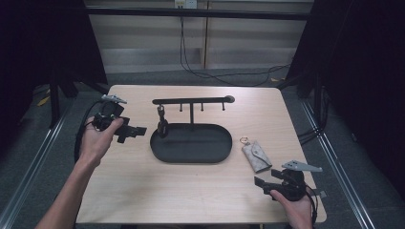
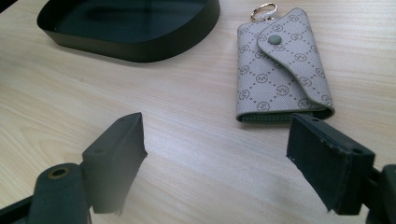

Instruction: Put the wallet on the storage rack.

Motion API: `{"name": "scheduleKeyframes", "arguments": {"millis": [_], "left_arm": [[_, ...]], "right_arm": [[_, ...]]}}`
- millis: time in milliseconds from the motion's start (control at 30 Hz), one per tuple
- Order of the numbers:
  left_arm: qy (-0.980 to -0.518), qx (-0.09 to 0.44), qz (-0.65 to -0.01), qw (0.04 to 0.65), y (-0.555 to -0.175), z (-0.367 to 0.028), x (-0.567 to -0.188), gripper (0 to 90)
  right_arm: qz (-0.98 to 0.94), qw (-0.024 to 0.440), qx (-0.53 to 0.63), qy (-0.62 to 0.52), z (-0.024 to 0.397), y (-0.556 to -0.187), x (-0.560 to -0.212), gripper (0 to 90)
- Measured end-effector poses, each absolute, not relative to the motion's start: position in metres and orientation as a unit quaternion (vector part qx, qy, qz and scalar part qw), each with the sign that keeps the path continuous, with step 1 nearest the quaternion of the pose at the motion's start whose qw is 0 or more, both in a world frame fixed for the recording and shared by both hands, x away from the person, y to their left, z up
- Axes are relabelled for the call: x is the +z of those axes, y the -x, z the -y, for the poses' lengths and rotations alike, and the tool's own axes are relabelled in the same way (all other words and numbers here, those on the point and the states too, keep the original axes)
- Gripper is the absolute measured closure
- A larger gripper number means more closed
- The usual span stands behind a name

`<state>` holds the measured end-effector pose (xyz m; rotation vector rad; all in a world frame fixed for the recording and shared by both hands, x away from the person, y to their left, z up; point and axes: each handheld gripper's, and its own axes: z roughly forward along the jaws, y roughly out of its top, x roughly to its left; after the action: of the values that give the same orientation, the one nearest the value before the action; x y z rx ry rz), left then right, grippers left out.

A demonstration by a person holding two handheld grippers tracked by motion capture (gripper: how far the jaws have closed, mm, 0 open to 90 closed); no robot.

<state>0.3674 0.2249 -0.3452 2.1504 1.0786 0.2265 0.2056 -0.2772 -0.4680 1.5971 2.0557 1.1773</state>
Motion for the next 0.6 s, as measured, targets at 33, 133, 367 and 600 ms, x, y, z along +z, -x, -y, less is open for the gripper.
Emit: {"name": "scheduleKeyframes", "arguments": {"millis": [33,133,367,600], "left_arm": [[-0.825,0.085,-0.425,0.364,-0.364,-0.226,-0.347,20.1],[-0.821,0.082,-0.424,0.373,-0.355,-0.233,-0.353,20.7],[-0.808,0.084,-0.428,0.397,-0.339,-0.246,-0.368,22.9],[-0.795,0.090,-0.421,0.427,-0.317,-0.258,-0.387,23.2]], "right_arm": [[-0.712,0.141,0.410,-0.552,0.278,-0.206,-0.468,18.7],[-0.710,0.140,0.410,-0.555,0.279,-0.205,-0.467,18.4],[-0.711,0.135,0.410,-0.556,0.278,-0.207,-0.466,16.9],[-0.715,0.130,0.407,-0.553,0.275,-0.210,-0.464,16.4]]}}
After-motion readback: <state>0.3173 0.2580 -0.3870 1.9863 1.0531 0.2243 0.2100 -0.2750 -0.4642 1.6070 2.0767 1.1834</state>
